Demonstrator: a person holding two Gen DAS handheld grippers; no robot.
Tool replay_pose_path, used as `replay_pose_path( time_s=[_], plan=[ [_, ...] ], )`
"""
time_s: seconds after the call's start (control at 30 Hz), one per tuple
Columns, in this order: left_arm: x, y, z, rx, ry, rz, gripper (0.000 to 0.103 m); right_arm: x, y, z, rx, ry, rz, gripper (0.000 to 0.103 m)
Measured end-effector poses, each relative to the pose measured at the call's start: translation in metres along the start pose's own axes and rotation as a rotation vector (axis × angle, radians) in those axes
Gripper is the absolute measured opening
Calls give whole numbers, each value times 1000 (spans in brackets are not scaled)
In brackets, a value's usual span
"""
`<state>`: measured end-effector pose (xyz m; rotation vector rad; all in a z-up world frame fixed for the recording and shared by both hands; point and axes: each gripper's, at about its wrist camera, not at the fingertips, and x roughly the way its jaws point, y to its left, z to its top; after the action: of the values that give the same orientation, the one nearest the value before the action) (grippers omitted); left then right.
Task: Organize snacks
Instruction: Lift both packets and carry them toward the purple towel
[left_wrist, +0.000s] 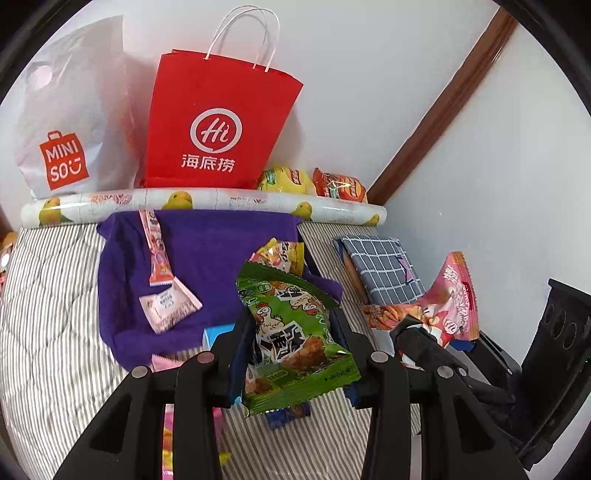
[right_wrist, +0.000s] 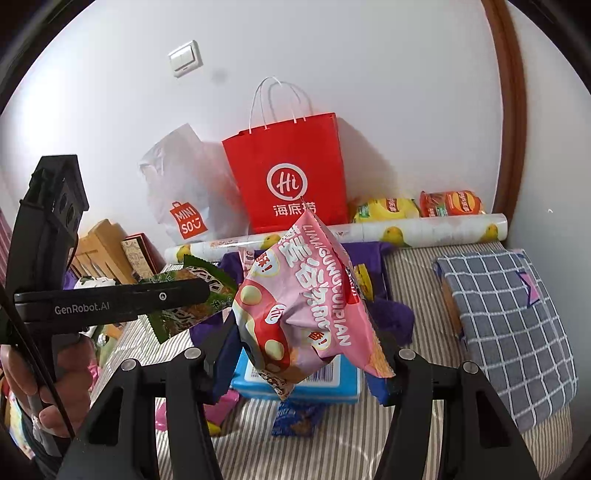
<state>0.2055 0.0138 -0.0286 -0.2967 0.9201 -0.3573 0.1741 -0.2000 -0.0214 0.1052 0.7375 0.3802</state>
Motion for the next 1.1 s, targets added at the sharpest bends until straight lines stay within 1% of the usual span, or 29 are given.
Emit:
replay_pose_path(
  time_s=[0.37, 0.7, 1.1],
  plan=[
    [24, 22, 31, -24, 4, 4, 39, 43, -2, 18, -15, 21, 7, 57],
    [45, 45, 50, -31, -2, 4, 39, 83, -3, 36, -13, 30, 10, 57],
    [75, 68, 73, -47, 9, 48, 39, 134, 7, 49, -26, 52, 36, 57]
  ],
)
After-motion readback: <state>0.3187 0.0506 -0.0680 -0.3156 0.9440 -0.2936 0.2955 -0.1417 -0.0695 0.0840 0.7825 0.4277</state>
